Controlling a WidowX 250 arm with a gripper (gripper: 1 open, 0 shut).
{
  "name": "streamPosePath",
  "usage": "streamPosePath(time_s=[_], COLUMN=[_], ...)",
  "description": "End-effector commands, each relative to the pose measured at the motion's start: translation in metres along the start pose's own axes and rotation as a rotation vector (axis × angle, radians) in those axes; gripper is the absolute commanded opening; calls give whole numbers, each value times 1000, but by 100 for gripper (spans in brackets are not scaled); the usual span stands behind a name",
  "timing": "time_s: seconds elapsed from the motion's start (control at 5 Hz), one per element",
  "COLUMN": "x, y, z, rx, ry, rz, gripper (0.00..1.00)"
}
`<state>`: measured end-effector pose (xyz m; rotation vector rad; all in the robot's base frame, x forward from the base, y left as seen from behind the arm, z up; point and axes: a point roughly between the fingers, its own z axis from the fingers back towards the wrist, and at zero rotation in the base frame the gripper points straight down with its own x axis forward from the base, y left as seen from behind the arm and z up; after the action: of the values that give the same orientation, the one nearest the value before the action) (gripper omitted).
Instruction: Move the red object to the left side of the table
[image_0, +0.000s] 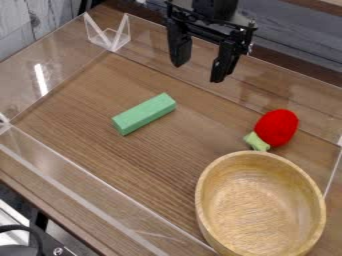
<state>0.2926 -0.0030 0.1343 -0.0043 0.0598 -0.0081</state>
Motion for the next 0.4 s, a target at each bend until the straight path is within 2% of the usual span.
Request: streamPosePath(time_s=[0.0,0.2], x=[1,1], y=[-10,-30], z=[-7,-13], rx=[-1,-4], ry=[12,17], rz=[-48,-225], gripper=[100,100])
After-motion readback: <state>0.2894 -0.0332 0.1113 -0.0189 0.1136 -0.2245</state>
